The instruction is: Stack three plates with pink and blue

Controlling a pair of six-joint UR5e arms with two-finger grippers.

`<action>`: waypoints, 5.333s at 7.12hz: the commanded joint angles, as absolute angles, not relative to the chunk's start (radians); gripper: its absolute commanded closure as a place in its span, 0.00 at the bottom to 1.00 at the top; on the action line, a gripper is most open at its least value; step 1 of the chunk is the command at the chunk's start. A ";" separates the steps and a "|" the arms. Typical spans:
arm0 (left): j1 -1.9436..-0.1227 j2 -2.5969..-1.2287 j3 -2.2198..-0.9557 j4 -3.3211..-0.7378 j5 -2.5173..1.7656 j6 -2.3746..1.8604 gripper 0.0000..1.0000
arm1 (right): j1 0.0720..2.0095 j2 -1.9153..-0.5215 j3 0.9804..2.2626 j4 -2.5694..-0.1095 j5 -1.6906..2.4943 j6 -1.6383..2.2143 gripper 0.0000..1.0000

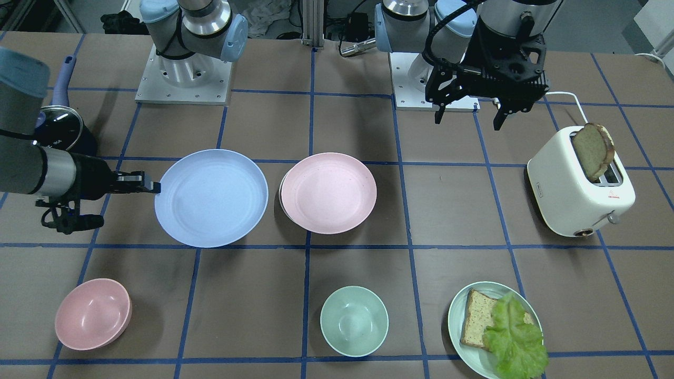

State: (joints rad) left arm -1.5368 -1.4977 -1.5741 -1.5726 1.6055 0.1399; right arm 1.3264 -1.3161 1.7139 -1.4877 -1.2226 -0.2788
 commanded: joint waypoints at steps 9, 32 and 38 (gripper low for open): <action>-1.522 -1.468 -1.597 -1.572 1.612 0.104 0.00 | 1.614 -1.289 1.884 -1.838 -1.025 -0.045 1.00; -1.516 -1.474 -1.585 -1.543 1.615 0.089 0.00 | 1.600 -1.600 1.614 -1.548 -1.548 0.011 0.00; -1.516 -1.488 -1.583 -1.540 1.611 0.087 0.00 | 1.600 -1.601 1.618 -1.546 -1.548 0.011 0.00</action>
